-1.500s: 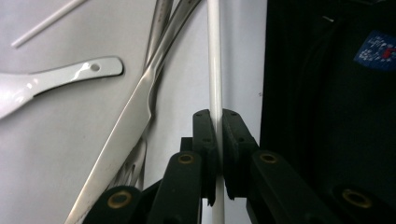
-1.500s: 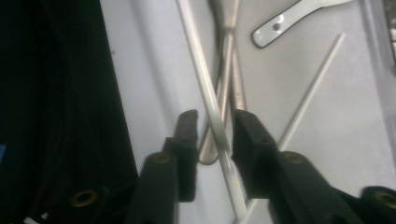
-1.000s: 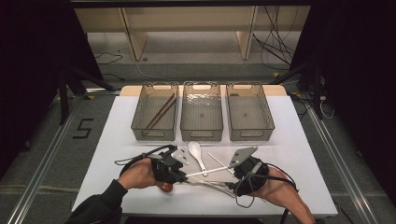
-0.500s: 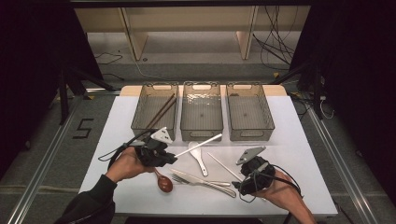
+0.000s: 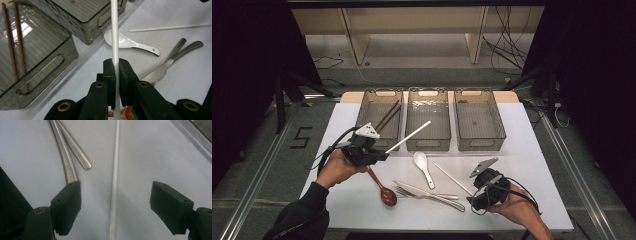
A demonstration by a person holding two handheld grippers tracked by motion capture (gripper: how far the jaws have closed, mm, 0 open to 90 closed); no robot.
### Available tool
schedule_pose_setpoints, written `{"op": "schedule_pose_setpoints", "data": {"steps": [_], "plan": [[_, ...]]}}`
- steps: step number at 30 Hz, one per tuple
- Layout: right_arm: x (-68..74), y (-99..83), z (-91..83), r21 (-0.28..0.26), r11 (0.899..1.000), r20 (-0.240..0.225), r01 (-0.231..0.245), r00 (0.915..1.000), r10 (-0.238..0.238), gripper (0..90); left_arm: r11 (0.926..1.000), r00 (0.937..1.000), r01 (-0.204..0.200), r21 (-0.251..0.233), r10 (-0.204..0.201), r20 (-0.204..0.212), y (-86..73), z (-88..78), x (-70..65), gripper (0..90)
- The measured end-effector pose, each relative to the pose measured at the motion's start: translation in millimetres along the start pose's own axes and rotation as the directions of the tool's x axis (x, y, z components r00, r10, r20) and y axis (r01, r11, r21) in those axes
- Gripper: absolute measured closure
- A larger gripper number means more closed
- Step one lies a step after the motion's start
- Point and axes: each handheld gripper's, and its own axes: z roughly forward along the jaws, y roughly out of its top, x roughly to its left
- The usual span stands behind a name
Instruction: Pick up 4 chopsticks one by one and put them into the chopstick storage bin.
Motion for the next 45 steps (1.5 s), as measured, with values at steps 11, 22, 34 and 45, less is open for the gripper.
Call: {"op": "schedule_pose_setpoints", "data": {"steps": [11, 22, 34, 45], "plan": [[0.2, -1.6, 1.8, 0.016, 1.0, -0.001, -0.002, 1.0, 0.002, 26.0, 0.9945, 0.9929, 0.091, -0.051, -0.095, -0.072, 4.5, -2.9, 35.4, 84.7], [-0.2, -2.4, 1.7, 0.018, 1.0, -0.009, -0.004, 1.0, 0.004, 25.9, 0.9795, 0.9658, 0.192, -0.06, -0.2, -0.165, 14.5, 9.8, 76.2, 84.7], [0.2, -2.0, 2.4, 0.019, 1.0, -0.014, -0.002, 0.9999, 0.002, 26.0, 0.9665, 0.9422, 0.248, -0.066, -0.257, -0.216, 25.3, 24.2, 107.3, 84.7], [0.5, -1.6, 2.8, 0.019, 1.0, -0.018, 0.0, 0.9998, 0.0, 26.0, 0.9609, 0.9277, 0.273, -0.044, -0.275, -0.252, 28.7, 39.0, 128.8, 84.7]]}}
